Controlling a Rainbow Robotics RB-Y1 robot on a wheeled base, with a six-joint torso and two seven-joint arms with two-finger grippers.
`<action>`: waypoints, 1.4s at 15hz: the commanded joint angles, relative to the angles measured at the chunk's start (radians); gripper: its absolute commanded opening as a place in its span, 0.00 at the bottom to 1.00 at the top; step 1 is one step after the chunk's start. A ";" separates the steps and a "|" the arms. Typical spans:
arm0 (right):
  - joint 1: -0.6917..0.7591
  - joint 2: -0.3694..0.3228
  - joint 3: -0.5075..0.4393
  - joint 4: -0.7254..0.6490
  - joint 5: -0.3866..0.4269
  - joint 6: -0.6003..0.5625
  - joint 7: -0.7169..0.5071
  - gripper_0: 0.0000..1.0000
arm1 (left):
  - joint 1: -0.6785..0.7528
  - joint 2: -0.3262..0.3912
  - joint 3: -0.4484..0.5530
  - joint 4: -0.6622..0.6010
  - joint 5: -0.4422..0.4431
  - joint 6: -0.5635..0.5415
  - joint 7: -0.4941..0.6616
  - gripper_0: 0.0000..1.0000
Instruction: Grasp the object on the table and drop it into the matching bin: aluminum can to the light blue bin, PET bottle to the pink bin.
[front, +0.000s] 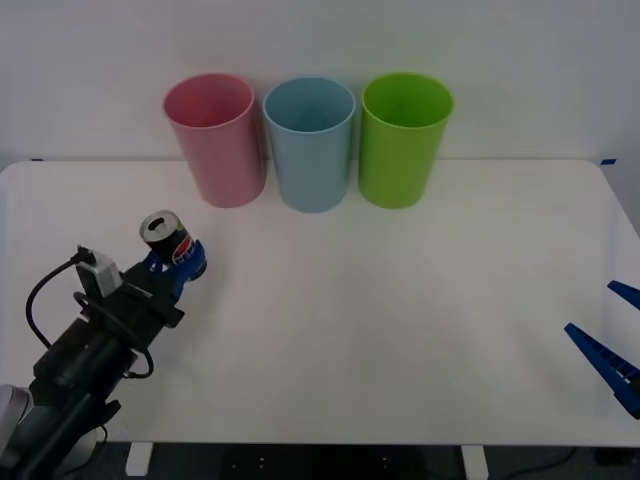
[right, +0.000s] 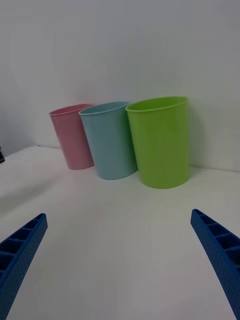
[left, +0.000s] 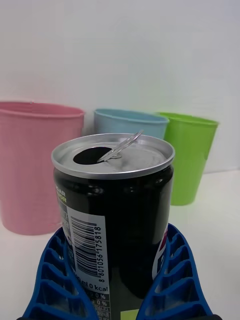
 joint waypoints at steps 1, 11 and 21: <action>0.000 0.000 0.000 0.000 0.000 0.000 0.000 1.00 | -0.048 0.006 0.010 -0.013 -0.025 0.010 0.076 0.00; 0.000 0.000 0.000 0.000 0.000 0.000 0.000 1.00 | -0.327 0.012 -0.038 -0.001 -0.209 0.113 0.413 0.00; 0.000 0.000 0.000 0.000 0.000 0.000 0.000 1.00 | -0.709 0.010 -0.087 0.353 -0.261 0.171 0.413 0.00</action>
